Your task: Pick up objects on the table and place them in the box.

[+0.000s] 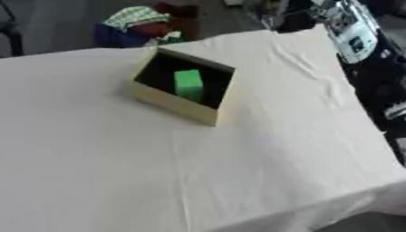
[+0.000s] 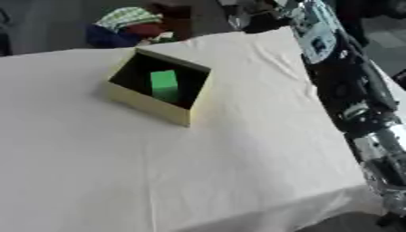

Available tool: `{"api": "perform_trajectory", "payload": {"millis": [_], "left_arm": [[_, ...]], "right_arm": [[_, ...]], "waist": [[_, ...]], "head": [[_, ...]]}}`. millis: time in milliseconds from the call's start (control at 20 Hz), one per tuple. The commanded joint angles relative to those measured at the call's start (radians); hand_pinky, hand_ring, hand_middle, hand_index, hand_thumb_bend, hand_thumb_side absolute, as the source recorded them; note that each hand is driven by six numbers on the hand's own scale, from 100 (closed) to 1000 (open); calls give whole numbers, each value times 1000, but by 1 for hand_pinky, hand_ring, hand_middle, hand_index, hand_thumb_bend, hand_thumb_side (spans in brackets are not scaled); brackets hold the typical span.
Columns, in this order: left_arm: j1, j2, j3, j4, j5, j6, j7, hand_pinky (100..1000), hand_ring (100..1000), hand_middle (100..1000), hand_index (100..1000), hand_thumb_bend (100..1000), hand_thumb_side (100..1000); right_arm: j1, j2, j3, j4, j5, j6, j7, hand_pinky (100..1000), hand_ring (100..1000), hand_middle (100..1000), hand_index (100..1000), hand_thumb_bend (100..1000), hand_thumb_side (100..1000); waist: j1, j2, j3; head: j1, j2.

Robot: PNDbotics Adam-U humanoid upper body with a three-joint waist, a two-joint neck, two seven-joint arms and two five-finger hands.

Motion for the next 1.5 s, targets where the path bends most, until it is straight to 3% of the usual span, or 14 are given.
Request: {"api": "perform_trajectory", "payload": {"millis": [50, 200, 400, 850, 1050, 1300, 1500], "left_arm": [[-11, 15, 12, -20, -4, -1, 7, 719, 558, 542, 817, 100, 759], [-12, 13, 12, -20, -4, -2, 7, 719, 558, 542, 817, 100, 759], [-13, 13, 14, -20, -5, -3, 9, 719, 558, 543, 817, 100, 758], [-14, 9, 14, -20, -6, -3, 9, 719, 559, 543, 817, 100, 760], [-14, 9, 16, -20, -6, -3, 11, 719, 559, 543, 817, 100, 759], [-16, 10, 16, -20, -6, -4, 11, 719, 559, 544, 817, 100, 759], [-16, 10, 15, -20, -6, -4, 10, 719, 559, 544, 816, 100, 759]], "right_arm": [[25, -65, -46, -90, -51, 30, -14, 806, 994, 948, 1000, 108, 297], [82, -73, -94, -158, -84, 56, -41, 800, 993, 937, 1000, 100, 273], [149, -71, -136, -219, -128, 90, -59, 792, 999, 921, 995, 100, 306], [225, -55, -182, -271, -189, 128, -43, 788, 1000, 913, 994, 100, 318], [239, -60, -182, -263, -160, 127, -23, 799, 1000, 927, 1000, 100, 181], [245, -70, -167, -263, -71, 91, 6, 809, 999, 948, 1000, 131, 272], [245, -69, -163, -255, -34, 77, -4, 808, 999, 947, 1000, 120, 269]], "waist": [[1, -12, 1], [3, -9, 0], [5, -7, 2], [8, -5, -2], [7, -5, -4], [4, -5, -2], [4, -5, -4]], "head": [[5, -7], [12, -9], [18, -11], [22, -11], [21, -10], [18, -12], [16, -12]]}}
